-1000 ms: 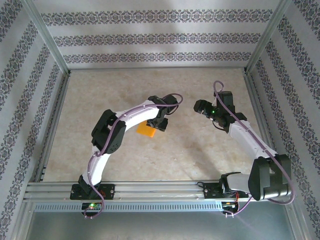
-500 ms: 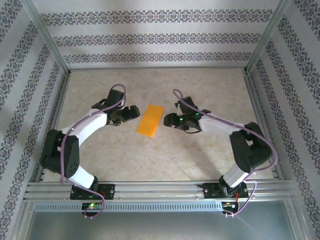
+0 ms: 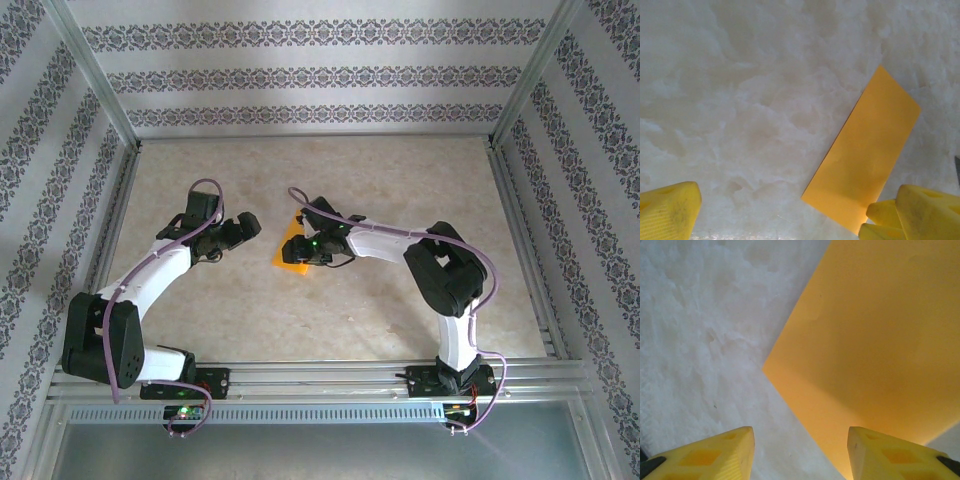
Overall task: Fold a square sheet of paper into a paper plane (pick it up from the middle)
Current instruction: Rotate the paper at the center of the table.
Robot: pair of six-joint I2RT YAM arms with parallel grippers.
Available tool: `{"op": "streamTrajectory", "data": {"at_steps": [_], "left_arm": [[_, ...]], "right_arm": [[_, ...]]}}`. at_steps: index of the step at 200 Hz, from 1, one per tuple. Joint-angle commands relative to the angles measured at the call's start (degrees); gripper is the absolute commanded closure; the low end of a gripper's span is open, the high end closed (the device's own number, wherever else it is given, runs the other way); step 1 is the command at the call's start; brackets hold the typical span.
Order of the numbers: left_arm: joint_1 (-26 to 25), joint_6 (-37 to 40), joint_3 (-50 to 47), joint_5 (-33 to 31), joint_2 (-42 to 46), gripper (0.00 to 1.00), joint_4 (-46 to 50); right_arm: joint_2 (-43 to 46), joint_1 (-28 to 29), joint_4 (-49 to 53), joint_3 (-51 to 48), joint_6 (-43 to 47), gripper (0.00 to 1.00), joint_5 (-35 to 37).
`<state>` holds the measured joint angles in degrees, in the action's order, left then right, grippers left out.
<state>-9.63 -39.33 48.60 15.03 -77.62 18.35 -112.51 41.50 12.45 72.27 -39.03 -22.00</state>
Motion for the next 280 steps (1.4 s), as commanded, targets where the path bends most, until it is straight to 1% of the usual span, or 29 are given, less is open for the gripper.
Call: {"op": "streamTrajectory", "data": {"at_steps": [1,17,32,53,76,93,105,117,130,145,156,180,196,216,241,280], "left_arm": [[0.88,0.20,-0.66,1.48,-0.09,0.01,-2.56],[0.88,0.14,-0.51,2.05,-0.55,0.00,-2.89],[0.90,0.40,-0.21,2.70,-0.95,0.00,-2.88],[0.88,0.81,0.16,3.38,-1.39,0.00,-2.53],[0.86,0.94,0.31,4.32,-1.91,0.00,-2.59],[0.84,0.68,0.18,5.80,-2.41,0.00,-3.44],[0.75,0.29,-0.17,7.28,-2.79,0.00,-4.46],[0.67,-0.58,-0.62,9.55,-3.39,0.00,-5.77],[0.25,-1.50,-0.87,12.26,-4.16,0.00,-6.93],[-0.90,-2.23,-1.11,15.25,-4.89,0.02,-7.94],[-2.14,-2.88,-1.20,17.36,-5.21,0.03,-9.03],[-5.17,-4.39,-1.58,18.91,-6.00,0.03,-10.62],[-6.96,-5.71,-2.01,19.63,-7.20,0.03,-12.19],[-9.03,-7.26,-2.79,20.04,-9.04,0.03,-14.95],[-11.39,-8.74,-2.41,20.05,-11.82,0.04,-17.24],[-13.79,-10.02,-0.61,20.38,-16.32,0.14,-18.76]], "right_arm": [[-1.82,0.09,2.88,1.66,1.76,0.48,-0.22],[-2.40,-0.55,4.15,1.58,4.16,0.48,-0.83],[-2.46,-1.68,6.40,1.17,8.88,0.48,-2.14],[-1.61,-3.81,11.85,-0.07,19.17,0.49,-3.80],[-0.06,-6.03,18.11,-1.31,28.95,0.48,-3.14],[1.24,-7.28,20.23,-2.10,33.13,0.47,-4.20],[2.67,-7.44,20.38,-2.31,34.10,0.47,-4.49],[4.90,-7.47,19.27,-2.44,32.72,0.46,-4.87],[8.31,-7.47,15.95,-3.37,28.69,0.45,-4.28],[12.24,-7.59,10.71,-5.49,19.81,0.42,-0.66],[14.33,-7.58,7.56,-7.49,13.92,0.41,1.93],[16.44,-7.35,1.52,-11.32,1.67,0.43,5.24],[15.87,-7.35,-0.19,-12.58,-3.63,0.46,6.68],[13.76,-7.55,-1.37,-12.74,-6.58,0.46,7.32],[10.89,-7.83,-1.79,-10.76,-6.84,0.46,5.76],[7.91,-8.92,-1.23,-9.58,-6.66,0.46,5.59]]}}
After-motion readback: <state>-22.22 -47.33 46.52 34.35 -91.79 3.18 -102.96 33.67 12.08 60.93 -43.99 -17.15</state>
